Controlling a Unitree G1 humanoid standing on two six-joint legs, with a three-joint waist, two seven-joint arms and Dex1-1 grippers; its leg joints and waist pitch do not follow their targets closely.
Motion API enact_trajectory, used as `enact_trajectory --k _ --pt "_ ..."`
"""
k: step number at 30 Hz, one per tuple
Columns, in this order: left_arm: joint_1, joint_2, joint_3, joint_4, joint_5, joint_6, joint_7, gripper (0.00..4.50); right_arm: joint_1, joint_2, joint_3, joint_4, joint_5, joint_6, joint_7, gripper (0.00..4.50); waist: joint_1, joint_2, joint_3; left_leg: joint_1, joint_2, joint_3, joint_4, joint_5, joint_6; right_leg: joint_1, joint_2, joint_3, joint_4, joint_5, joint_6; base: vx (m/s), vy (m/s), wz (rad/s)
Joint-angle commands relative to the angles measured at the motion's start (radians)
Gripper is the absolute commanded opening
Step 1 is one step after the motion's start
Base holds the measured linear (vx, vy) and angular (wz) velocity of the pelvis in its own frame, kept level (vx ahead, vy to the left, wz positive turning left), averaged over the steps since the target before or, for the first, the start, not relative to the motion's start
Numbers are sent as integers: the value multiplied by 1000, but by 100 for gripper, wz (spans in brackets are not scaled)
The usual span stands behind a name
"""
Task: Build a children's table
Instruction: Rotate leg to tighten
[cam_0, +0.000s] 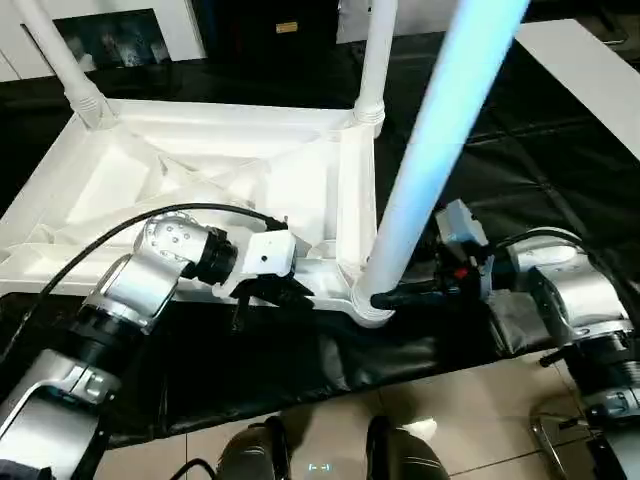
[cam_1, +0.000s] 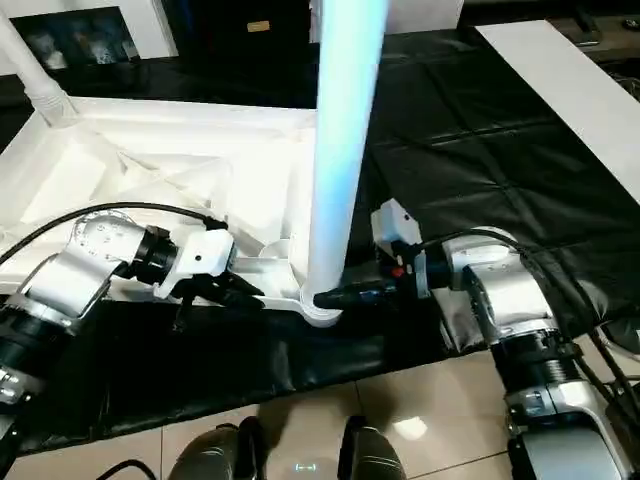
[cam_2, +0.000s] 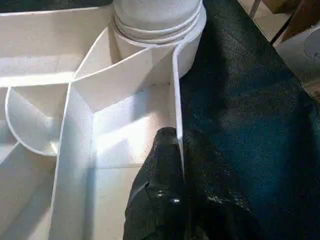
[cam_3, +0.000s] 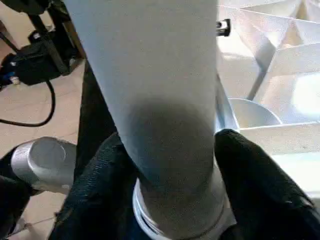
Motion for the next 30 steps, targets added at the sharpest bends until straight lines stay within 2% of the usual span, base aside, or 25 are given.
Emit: enact_trajectory --k 1,7,10,12,13,14,15,16,17,19,20,21,22,23,24,25,26,28,29,30 --pt "-7 -6 -42 -3 2 -22 -40 0 -15 -2 8 3 11 -13 18 225 -4 -10 -97 39 91 -41 -64 -175 104 57 -67 49 -42 -263 -276 0 0 0" --pt "0 -3 -33 1 2 -15 -30 0 8 -18 21 -30 24 32 45 199 -2 -10 -97 40 91 -42 -64 -180 103 57 -69 49 -44 -287 -271 0 0 0" --pt "5 -13 -16 -9 3 29 13 0 28 -9 8 -61 32 64 1 198 -2 -10 -95 41 92 -42 -65 -179 104 55 -67 49 -43 -284 -271 0 0 0" --pt "13 -51 17 -42 7 133 120 0 54 45 -10 -113 17 138 -166 198 -2 -10 -92 40 94 -42 -68 -182 96 55 -68 51 -44 -295 -267 0 0 0" --pt "13 -51 17 -42 7 133 120 0 54 45 -10 -113 17 138 -166 198 -6 -11 -91 37 91 -45 -69 -197 85 55 -68 49 -48 -328 -261 0 0 0" --pt "17 -73 30 -59 15 185 179 0 61 84 -13 -128 -14 170 -271 197 -8 -13 -90 37 89 -47 -69 -212 78 57 -70 48 -51 -358 -254 0 0 0" --pt "18 -80 33 -65 21 202 201 0 62 99 -14 -132 -24 183 -306 197 -12 -9 -85 37 88 -50 -72 -238 57 53 -71 48 -57 -415 -234 0 0 0" --pt "18 -95 40 -72 26 228 233 0 61 128 -20 -132 -38 198 -366 197 -16 -11 -83 39 87 -51 -74 -256 47 52 -72 48 -62 -446 -224 0 0 0" --pt "19 -124 53 -86 34 279 295 0 59 182 -32 -133 -63 224 -479 197 -25 -10 -79 34 87 -57 -76 -282 28 54 -73 48 -63 -481 -209 0 0 0" --pt "14 -192 80 -102 47 370 415 0 52 282 -51 -138 -73 259 -629 197 -46 -11 -75 36 83 -63 -78 -331 -5 49 -74 44 -70 -557 -179 0 0 0" --pt "13 -209 86 -107 48 397 439 0 50 306 -53 -142 -72 271 -655 197 -50 -11 -75 40 82 -64 -77 -343 -8 44 -75 44 -76 -578 -170 0 0 0" --pt "6 -238 98 -105 57 429 488 0 40 341 -54 -135 -85 281 -708 196 -57 -7 -72 40 79 -66 -77 -357 -7 46 -75 43 -83 -595 -154 0 0 0" --pt "1 -259 107 -101 64 452 526 0 32 367 -55 -130 -97 289 -749 196 -61 -3 -70 42 79 -65 -77 -364 -4 40 -72 43 -84 -599 -147 0 0 0" --pt "-10 -294 119 -96 70 480 578 0 14 411 -58 -115 -115 297 -821 196 -66 -5 -69 42 77 -63 -77 -371 -5 38 -69 42 -86 -602 -144 0 0 0" --pt "-18 -318 127 -93 73 498 613 0 2 440 -60 -104 -126 302 -870 196 -72 -5 -68 43 74 -67 -75 -386 -10 36 -70 38 -88 -627 -138 0 0 0" --pt "-37 -359 136 -84 77 527 665 0 -26 479 -49 -76 -165 296 -954 196 -78 -7 -67 43 72 -68 -75 -397 -11 35 -70 36 -93 -654 -122 0 0 0" --pt "-52 -384 142 -76 79 540 695 0 -42 503 -50 -53 -174 289 -995 196 -80 -8 -66 46 71 -68 -74 -403 -12 31 -69 35 -96 -666 -115 0 0 0" --pt "-62 -402 144 -81 86 554 711 0 -44 530 -78 -44 -156 292 -1012 196 -80 -10 -67 48 69 -69 -73 -399 -2 32 -71 35 -102 -669 -99 0 0 0" --pt "-63 -402 144 -83 87 554 711 0 -43 533 -83 -44 -151 293 -1011 230 -78 -5 -68 49 72 -68 -75 -397 7 31 -69 36 -102 -646 -96 0 0 0" --pt "-63 -400 141 -88 89 556 706 0 -39 533 -89 -51 -144 296 -1006 230 -78 -5 -69 47 72 -67 -77 -390 11 33 -68 36 -101 -623 -98 0 0 0"
